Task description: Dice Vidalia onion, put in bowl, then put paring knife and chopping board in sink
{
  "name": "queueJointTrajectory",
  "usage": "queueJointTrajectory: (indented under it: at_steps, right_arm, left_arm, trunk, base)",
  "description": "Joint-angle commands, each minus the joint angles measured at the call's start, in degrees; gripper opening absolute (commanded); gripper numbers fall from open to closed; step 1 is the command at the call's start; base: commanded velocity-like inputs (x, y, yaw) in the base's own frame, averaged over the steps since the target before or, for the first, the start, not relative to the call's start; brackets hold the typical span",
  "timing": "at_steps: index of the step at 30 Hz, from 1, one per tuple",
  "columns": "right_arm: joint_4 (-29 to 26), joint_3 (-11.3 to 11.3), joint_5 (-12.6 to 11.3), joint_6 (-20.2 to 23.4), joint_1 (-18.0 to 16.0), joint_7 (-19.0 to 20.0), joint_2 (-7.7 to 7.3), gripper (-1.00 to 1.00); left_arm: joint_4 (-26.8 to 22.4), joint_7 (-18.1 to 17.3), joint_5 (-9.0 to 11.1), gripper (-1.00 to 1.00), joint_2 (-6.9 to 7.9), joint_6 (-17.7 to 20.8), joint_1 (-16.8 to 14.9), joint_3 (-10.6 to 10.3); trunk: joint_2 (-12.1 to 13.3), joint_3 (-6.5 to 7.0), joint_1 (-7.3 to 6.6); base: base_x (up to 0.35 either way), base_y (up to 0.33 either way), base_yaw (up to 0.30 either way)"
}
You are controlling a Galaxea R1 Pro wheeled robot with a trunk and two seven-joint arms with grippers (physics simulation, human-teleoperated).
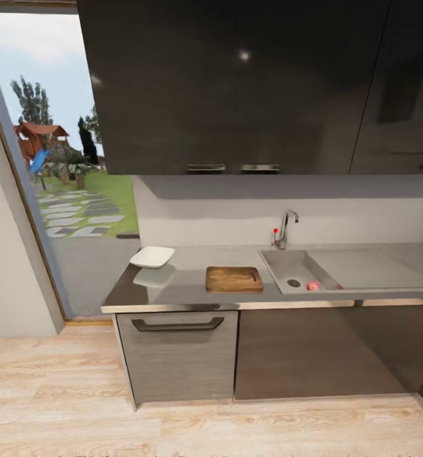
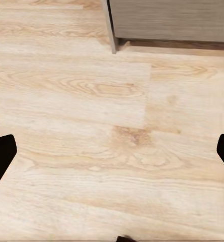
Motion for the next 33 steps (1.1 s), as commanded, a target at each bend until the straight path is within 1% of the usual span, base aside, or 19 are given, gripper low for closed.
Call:
queueJointTrajectory:
  at_steps: [1, 20, 33]
  right_arm:
    - [0.0, -0.3, 0.6, -0.2, 0.0, 0.4, 0.07, 1.0]
    - [0.7, -0.2, 0.6, -0.3, 0.0, 0.2, 0.16, 1.0]
    - [1.1, -0.2, 0.6, -0.5, 0.0, 0.2, 0.23, 1.0]
  left_arm:
    - [0.0, 0.2, 0.0, 1.0, -0.01, -0.1, 0.0, 0.0]
    - [0.0, 0.2, 0.0, 1.0, -0.01, -0.1, 0.0, 0.2]
    - [0.0, 0.2, 0.0, 1.0, 0.0, -0.1, 0.0, 0.2]
  trunk:
    - [-0.1, -0.17, 0.01]
    - [-0.1, -1.69, 0.01]
    - [-0.1, -1.93, 0.01]
  base:
    - [0.0, -0.305, 0.0]
    - [0.0, -0.305, 0.0]
    - [0.0, -0.305, 0.006]
